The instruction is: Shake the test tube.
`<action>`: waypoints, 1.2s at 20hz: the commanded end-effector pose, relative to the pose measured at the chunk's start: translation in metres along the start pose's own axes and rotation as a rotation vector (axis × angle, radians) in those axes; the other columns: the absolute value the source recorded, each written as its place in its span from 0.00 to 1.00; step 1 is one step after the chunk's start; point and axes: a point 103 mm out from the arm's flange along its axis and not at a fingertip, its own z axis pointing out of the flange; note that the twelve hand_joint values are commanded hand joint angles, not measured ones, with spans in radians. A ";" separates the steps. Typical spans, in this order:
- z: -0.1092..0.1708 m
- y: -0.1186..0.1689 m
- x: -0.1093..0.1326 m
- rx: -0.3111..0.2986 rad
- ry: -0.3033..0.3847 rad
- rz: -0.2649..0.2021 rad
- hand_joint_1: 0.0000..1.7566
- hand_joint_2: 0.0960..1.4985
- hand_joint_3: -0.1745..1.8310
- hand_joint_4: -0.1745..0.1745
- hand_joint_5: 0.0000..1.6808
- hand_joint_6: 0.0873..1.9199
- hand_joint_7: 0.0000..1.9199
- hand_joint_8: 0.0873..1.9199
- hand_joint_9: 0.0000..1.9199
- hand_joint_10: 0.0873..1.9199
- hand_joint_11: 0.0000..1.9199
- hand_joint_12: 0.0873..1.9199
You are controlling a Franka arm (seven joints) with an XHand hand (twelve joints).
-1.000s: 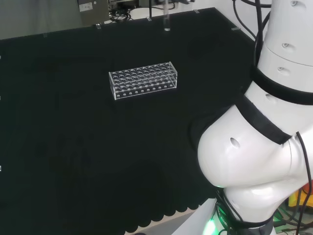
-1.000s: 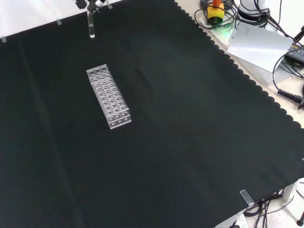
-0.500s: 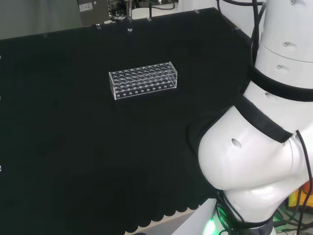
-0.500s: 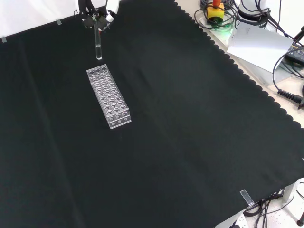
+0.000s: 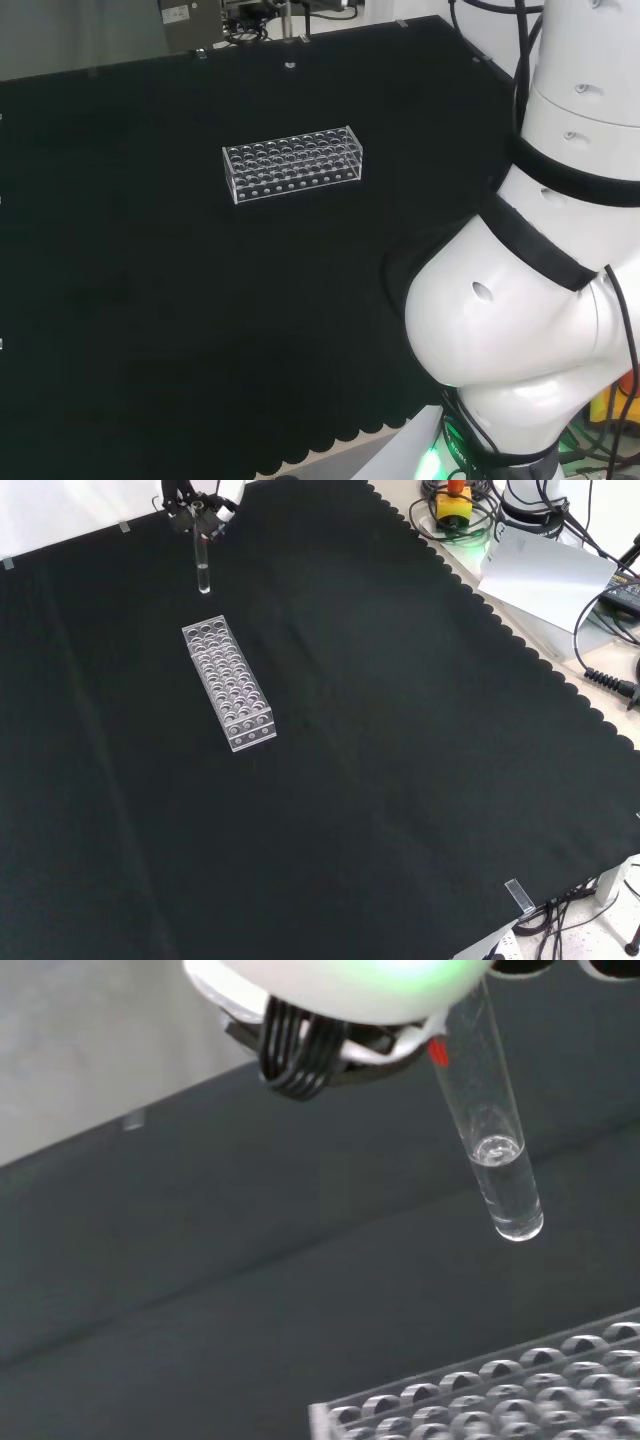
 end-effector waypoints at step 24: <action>-0.014 0.007 -0.103 -0.018 -0.039 0.285 0.70 0.41 0.39 0.00 0.79 0.24 0.91 0.20 0.84 0.24 0.64 0.41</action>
